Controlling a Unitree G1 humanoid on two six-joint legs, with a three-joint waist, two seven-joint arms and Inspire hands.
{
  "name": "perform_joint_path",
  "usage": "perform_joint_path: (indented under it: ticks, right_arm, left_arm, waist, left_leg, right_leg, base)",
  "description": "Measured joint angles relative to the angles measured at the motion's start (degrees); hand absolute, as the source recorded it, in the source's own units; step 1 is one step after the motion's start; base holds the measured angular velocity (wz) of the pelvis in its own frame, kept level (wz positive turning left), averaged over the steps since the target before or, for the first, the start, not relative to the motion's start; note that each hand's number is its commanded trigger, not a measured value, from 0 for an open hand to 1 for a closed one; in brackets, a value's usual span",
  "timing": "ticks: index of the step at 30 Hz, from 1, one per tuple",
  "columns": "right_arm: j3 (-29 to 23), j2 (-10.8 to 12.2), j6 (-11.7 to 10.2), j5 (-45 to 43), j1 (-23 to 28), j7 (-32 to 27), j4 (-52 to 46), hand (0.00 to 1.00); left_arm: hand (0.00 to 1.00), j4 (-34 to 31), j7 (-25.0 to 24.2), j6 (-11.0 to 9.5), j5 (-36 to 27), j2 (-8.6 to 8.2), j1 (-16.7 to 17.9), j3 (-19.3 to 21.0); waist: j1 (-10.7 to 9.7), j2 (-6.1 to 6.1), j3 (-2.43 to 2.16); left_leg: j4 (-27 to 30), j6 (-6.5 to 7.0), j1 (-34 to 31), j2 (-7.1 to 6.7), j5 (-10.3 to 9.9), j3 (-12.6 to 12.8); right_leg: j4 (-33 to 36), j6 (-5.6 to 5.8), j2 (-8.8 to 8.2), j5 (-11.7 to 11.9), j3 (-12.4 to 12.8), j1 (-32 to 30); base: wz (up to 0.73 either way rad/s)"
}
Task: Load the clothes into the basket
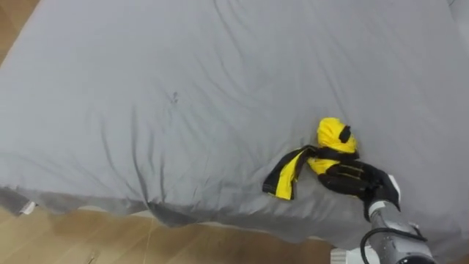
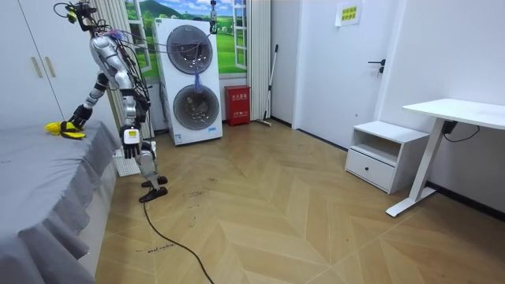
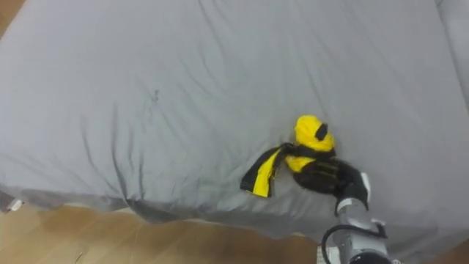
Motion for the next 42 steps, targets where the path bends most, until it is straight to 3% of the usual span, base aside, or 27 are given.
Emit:
perform_joint_path:
  ticks: [5, 17, 38, 42]
  right_arm:
    - [0.0, -1.3, 0.0, 0.6, 0.0, -2.3, -2.9, 0.0]
    - [0.8, -1.0, 0.0, 0.2, 0.2, -3.0, -12.9, 0.0]
    - [9.3, 1.6, -0.1, -4.6, 1.4, 3.5, -12.9, 0.0]
    - [10.2, 1.6, -1.4, -4.6, 1.4, 3.8, -7.6, 0.0]
  left_arm:
    - [0.0, 0.1, -0.5, 0.3, 0.0, 0.19, -0.2, -0.3]
    - [0.0, 0.1, -0.4, 0.3, 0.0, 0.42, -0.3, -0.5]
    - [0.0, 0.2, -0.5, 1.0, -4.3, 1.52, -0.3, -4.1]
    - [0.0, 0.1, -0.3, 1.4, -5.6, 1.71, -0.3, -5.4]
  waist:
    - [-0.2, -0.03, 0.0]
    - [-0.3, -0.63, -0.14]
    - [-0.2, -0.81, -0.21]
    - [-0.1, -0.49, -0.31]
  left_leg:
    - [-0.6, 0.04, -0.2, -0.08, 0.2, 0.3]
    - [-0.7, 0.02, 0.0, -0.04, 0.3, 1.2]
    - [-0.7, 0.01, 0.6, 0.05, 0.3, 0.8]
    - [-0.6, -0.04, 0.5, -0.04, 0.3, 0.1]
  right_leg:
    - [0.1, 0.02, -0.05, 0.0, 0.4, -0.6]
    - [0.0, 0.04, -0.01, 0.0, 1.2, -0.7]
    - [0.1, 0.05, 0.12, 0.0, 1.2, -0.2]
    - [0.0, 0.05, 0.08, 0.0, 0.3, 0.2]
  base:
    - [-0.03]
    - [-0.01]
    - [-0.01]
    - [0.1]
